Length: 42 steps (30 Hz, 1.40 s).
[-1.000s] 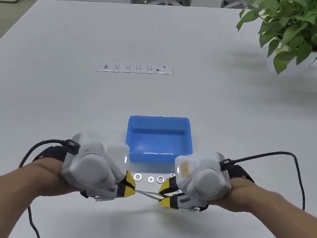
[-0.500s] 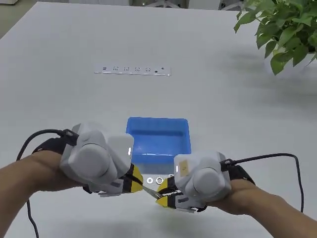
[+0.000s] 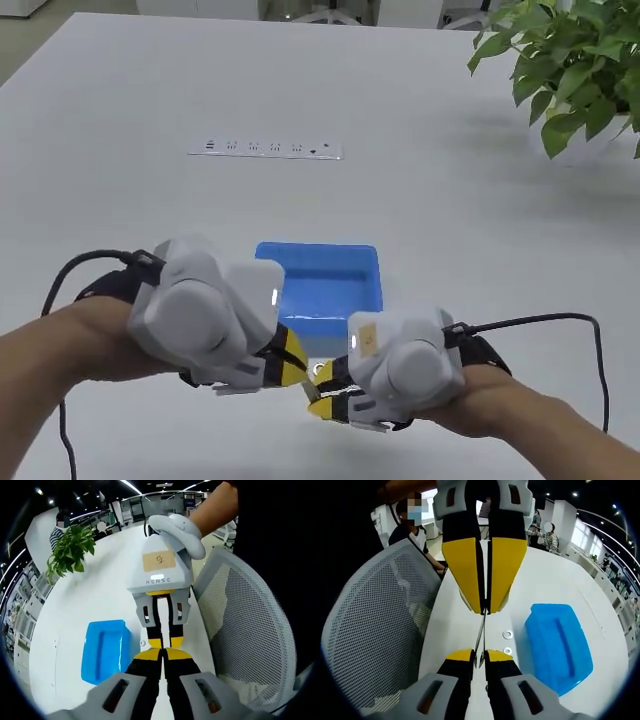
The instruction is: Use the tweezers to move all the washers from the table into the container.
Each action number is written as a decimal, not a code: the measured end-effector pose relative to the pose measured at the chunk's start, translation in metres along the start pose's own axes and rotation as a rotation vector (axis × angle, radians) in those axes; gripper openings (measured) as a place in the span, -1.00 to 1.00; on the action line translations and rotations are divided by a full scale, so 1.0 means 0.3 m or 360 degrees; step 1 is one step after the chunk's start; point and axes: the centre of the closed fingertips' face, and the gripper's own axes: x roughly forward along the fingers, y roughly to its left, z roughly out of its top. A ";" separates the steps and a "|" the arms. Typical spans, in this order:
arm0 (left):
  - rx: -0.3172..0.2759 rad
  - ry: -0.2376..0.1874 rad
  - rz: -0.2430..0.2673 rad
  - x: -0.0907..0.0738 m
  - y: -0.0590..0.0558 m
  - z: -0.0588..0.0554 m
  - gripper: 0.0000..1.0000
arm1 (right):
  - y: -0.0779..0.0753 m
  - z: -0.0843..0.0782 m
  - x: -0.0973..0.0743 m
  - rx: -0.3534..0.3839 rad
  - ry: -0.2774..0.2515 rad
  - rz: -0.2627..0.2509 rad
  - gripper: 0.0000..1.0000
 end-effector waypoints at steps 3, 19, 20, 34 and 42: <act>0.0010 -0.0009 -0.0014 0.010 -0.006 0.009 -0.89 | 0.004 0.000 0.004 0.0000 -0.0012 -0.0004 -0.79; 0.0023 -0.0041 -0.0066 0.048 -0.018 0.029 -0.88 | 0.016 -0.028 0.001 -0.0014 -0.0012 -0.0005 -0.79; 0.0026 -0.0033 -0.0074 0.052 -0.020 0.026 -0.88 | 0.016 -0.028 0.001 -0.0012 -0.0014 -0.0004 -0.79; 0.0033 -0.0007 -0.0108 0.074 -0.033 0.007 -0.89 | 0.015 -0.033 -0.005 -0.0002 -0.0018 -0.0009 -0.77; 0.0018 -0.0014 -0.0099 0.069 -0.023 0.016 -0.90 | 0.011 -0.030 -0.018 0.0005 -0.0023 -0.0003 -0.70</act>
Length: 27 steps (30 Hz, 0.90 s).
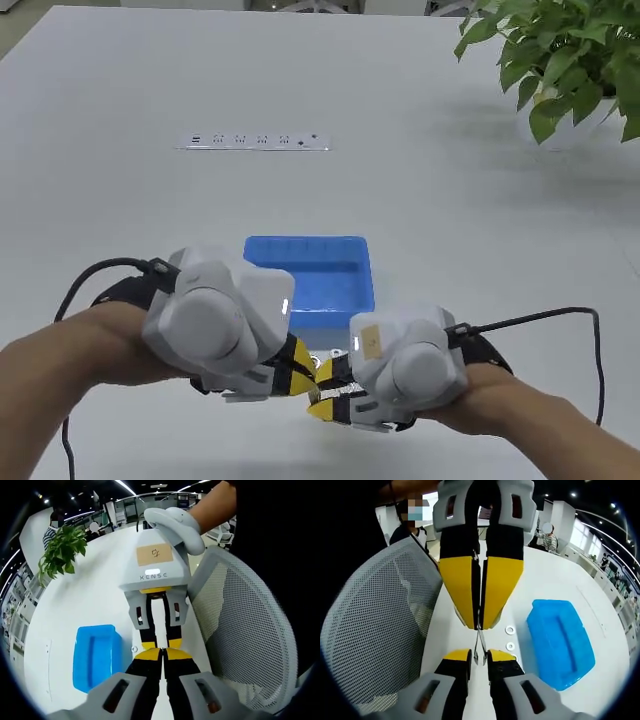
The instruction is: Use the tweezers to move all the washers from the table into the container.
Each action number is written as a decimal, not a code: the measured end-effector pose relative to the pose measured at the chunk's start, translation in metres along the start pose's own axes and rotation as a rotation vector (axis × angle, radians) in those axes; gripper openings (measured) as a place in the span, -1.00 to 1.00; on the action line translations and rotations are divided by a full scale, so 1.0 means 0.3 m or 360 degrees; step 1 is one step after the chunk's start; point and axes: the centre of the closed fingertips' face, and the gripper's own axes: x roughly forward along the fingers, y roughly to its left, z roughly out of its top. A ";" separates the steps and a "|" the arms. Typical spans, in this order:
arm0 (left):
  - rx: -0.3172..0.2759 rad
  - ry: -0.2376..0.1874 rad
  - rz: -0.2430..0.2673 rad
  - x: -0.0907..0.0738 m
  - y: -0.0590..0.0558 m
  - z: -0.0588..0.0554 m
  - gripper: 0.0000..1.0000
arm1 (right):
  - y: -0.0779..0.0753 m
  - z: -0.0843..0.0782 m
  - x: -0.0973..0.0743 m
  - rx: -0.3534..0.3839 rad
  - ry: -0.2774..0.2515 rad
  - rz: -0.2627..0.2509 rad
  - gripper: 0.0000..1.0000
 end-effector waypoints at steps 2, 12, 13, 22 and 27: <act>-0.0002 0.0001 0.0003 -0.003 0.005 0.002 -0.91 | -0.002 0.001 -0.004 -0.0001 0.0000 -0.0005 -0.65; 0.0022 0.0011 0.0015 -0.010 0.025 0.005 -0.90 | -0.029 -0.020 -0.038 0.0040 0.0006 -0.0089 -0.46; 0.0025 0.0011 0.0013 -0.009 0.026 0.007 -0.90 | -0.032 -0.025 -0.042 0.0050 0.0004 -0.0098 -0.45; 0.0045 0.0009 -0.0001 0.001 0.035 0.024 -0.90 | -0.058 -0.077 -0.097 0.0212 0.0029 -0.0170 -0.25; 0.0057 0.0007 -0.0006 0.010 0.045 0.036 -0.90 | -0.066 -0.095 -0.121 0.0251 0.0032 -0.0186 -0.10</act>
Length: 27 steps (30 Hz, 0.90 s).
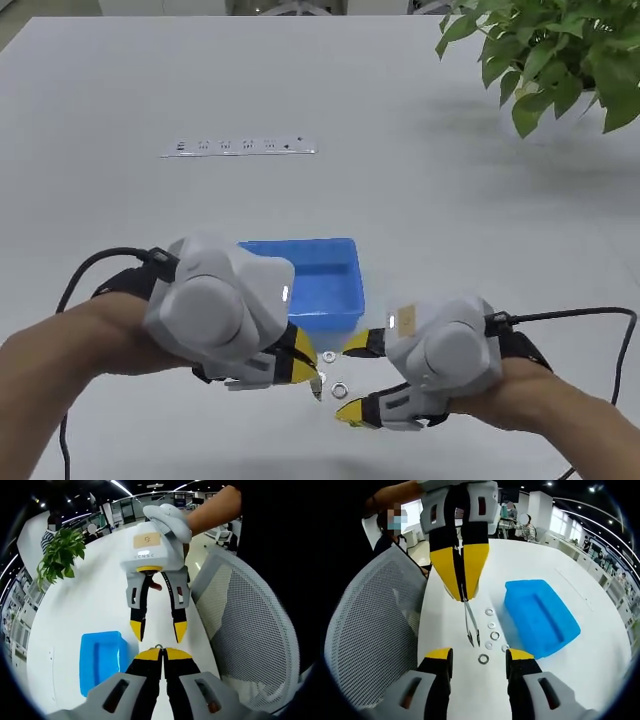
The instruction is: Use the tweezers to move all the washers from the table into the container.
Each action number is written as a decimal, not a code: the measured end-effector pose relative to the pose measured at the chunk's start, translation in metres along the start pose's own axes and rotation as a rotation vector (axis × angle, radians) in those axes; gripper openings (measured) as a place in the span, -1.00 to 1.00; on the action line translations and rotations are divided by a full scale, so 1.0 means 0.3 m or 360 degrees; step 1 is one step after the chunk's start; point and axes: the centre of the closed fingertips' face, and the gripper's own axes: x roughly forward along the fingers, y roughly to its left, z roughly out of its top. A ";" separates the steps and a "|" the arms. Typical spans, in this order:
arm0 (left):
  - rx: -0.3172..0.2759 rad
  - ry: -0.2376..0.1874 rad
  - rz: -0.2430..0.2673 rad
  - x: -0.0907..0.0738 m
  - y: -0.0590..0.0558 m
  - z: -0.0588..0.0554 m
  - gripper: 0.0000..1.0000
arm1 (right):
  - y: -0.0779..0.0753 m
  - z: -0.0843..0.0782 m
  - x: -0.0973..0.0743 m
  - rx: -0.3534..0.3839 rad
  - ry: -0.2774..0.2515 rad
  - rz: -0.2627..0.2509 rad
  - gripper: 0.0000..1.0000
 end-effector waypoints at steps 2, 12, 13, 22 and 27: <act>0.0005 -0.0005 -0.0002 0.002 0.004 0.007 -0.90 | -0.010 -0.006 -0.009 0.0000 -0.0002 -0.0022 -0.01; 0.0034 0.0000 -0.0017 0.017 0.015 0.021 -0.90 | -0.041 -0.033 -0.033 0.0062 -0.0012 -0.0090 0.40; 0.0035 -0.0002 -0.0017 0.018 0.016 0.024 -0.90 | -0.042 -0.037 -0.034 0.0070 -0.0012 -0.0097 0.43; 0.0053 -0.0005 -0.0032 0.030 0.021 0.036 -0.90 | -0.053 -0.042 -0.038 0.0134 -0.0041 -0.0135 0.75; 0.0065 -0.0001 -0.0042 0.039 0.023 0.039 -0.90 | -0.052 -0.043 -0.039 0.0157 -0.0051 -0.0131 0.80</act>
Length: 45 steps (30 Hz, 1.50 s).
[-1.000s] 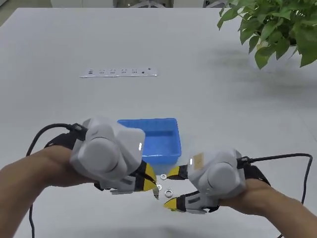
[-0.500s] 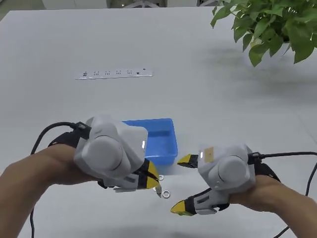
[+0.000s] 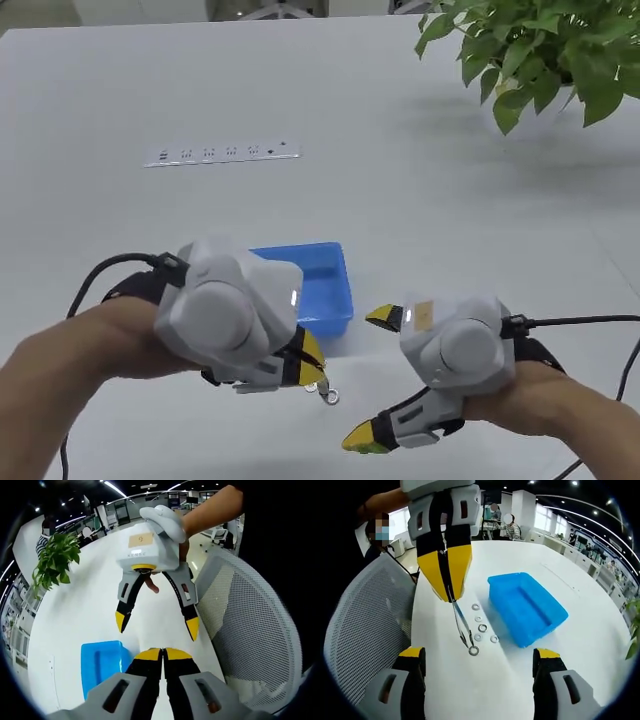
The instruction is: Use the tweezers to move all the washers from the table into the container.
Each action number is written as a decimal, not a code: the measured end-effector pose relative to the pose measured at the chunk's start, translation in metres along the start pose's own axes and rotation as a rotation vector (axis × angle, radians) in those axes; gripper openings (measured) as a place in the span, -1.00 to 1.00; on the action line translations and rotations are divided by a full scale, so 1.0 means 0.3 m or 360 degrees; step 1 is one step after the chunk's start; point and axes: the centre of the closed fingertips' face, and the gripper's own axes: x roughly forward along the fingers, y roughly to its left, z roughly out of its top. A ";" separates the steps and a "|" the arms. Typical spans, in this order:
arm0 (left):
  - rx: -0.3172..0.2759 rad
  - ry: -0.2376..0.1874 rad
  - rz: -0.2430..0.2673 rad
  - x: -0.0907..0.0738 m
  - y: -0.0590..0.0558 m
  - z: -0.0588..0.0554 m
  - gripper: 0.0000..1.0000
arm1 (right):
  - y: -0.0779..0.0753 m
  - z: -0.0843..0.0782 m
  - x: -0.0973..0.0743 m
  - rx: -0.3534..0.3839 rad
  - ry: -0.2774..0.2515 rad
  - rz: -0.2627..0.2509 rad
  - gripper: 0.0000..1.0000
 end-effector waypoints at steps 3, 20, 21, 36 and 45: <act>0.0006 -0.0003 -0.0007 0.006 0.000 0.003 -0.90 | 0.001 -0.005 0.001 0.0000 0.0006 -0.0002 0.80; 0.0004 0.0003 -0.0032 0.032 -0.004 -0.007 -0.90 | 0.011 -0.013 0.008 0.0001 0.0014 0.0010 0.75; 0.0004 0.0000 -0.0034 0.033 -0.003 -0.006 -0.90 | 0.012 -0.012 0.009 -0.0004 0.0011 0.0012 0.73; -0.0054 -0.0013 -0.0038 0.034 0.011 -0.008 -0.90 | 0.023 0.026 0.023 -0.0069 0.0027 0.0070 0.23; -0.0068 -0.0011 -0.0030 0.034 0.017 -0.008 -0.90 | 0.048 0.055 0.031 -0.0110 0.0003 0.0138 -0.30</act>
